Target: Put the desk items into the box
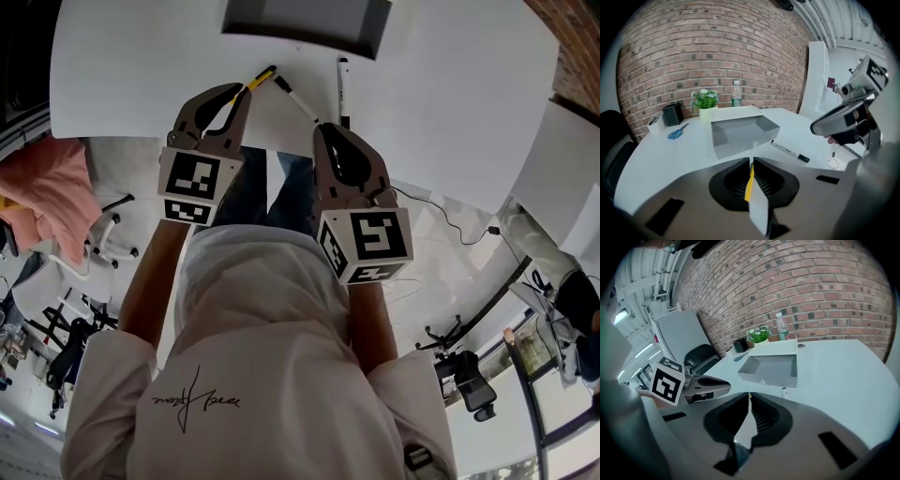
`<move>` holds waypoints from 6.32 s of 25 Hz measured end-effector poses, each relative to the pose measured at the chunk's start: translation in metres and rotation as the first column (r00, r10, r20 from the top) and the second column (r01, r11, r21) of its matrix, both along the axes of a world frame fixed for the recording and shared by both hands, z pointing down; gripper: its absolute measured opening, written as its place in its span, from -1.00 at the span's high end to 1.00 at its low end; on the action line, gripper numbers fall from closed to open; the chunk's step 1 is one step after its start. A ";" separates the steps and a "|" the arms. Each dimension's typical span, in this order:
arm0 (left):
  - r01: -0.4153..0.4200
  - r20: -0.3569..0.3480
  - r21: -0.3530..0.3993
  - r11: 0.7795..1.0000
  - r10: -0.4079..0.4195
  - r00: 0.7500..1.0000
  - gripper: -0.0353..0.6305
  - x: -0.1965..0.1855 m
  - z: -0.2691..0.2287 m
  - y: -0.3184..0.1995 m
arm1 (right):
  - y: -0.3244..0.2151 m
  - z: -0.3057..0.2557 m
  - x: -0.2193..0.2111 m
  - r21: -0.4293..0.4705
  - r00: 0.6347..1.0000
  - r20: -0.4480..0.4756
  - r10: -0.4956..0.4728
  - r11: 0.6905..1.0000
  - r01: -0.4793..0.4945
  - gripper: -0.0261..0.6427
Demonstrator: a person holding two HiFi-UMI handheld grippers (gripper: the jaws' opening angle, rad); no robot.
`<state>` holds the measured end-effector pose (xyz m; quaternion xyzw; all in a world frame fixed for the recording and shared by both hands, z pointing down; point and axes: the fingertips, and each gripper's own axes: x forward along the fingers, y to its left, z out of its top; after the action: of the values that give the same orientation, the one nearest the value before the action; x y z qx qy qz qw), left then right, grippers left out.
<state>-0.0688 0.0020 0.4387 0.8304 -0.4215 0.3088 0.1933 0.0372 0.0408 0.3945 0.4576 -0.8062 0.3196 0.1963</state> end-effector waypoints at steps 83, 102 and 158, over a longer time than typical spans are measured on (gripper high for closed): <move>-0.131 0.172 -0.211 0.969 0.169 0.970 0.73 0.007 0.081 -0.008 | -0.028 0.036 -0.008 -0.084 0.999 0.037 -0.002 0.996 0.005 0.84; -0.160 0.223 -0.158 0.974 0.193 0.955 0.74 0.002 0.049 -0.007 | -0.039 0.016 -0.010 -0.041 0.999 0.038 -0.007 0.999 0.008 0.84; -0.143 0.051 -0.090 0.986 0.148 0.988 0.74 0.023 -0.033 -0.025 | -0.025 -0.047 -0.021 0.033 1.000 0.022 -0.020 0.999 0.019 0.84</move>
<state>-0.0460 -0.0226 0.4052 0.8407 -0.3513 0.3637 0.1935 0.0158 0.0159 0.3474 0.4493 -0.8179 0.3094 0.1827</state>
